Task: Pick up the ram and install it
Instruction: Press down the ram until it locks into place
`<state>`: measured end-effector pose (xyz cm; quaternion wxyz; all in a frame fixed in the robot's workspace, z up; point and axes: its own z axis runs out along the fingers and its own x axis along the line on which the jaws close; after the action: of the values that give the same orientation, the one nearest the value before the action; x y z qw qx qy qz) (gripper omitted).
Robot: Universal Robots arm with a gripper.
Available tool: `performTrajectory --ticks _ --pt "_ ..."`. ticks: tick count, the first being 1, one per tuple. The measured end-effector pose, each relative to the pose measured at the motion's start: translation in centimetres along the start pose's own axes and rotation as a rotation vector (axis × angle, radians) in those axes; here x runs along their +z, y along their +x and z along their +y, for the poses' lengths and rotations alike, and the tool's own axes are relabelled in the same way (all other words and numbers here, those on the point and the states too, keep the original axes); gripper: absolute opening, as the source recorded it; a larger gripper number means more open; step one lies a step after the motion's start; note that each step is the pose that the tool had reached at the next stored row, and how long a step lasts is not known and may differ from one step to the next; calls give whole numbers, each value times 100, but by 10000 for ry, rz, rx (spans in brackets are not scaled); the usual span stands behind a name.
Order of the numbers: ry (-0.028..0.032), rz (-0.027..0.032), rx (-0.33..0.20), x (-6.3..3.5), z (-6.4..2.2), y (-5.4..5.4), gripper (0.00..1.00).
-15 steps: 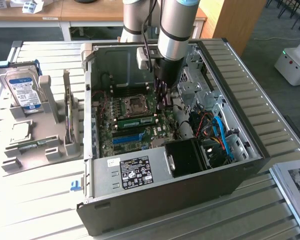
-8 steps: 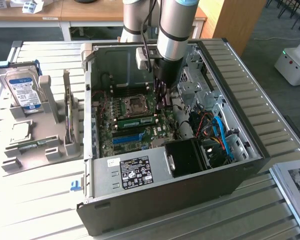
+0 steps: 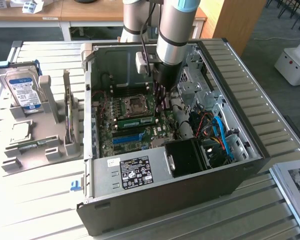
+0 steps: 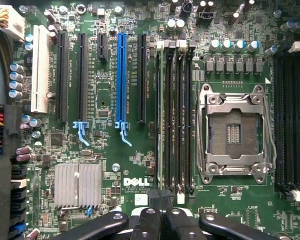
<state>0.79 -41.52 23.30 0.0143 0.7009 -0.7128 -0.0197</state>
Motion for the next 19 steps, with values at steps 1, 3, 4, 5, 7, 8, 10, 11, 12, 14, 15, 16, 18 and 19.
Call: performTrajectory --ticks 1,3,4,5,7,8,10,11,12,14,15,16,18,19 --pt "0 1 0 7 0 0 10" --pt "-1 2 0 6 0 1 10" --pt "-1 2 0 6 0 1 10" --pt "0 2 0 8 0 1 10" --pt "0 -1 0 21 -1 0 10" --pt "0 1 0 28 -1 0 10" --pt "0 1 0 40 -2 1 10" --pt "-1 2 0 40 -2 1 10" --pt "-1 2 0 40 -2 1 10" --pt "-1 3 1 40 -2 1 10" --pt "-1 2 0 42 -2 1 10" --pt "0 -3 0 48 -2 0 10" --pt "0 1 0 59 -3 1 10" --pt "0 1 0 63 -3 1 10"
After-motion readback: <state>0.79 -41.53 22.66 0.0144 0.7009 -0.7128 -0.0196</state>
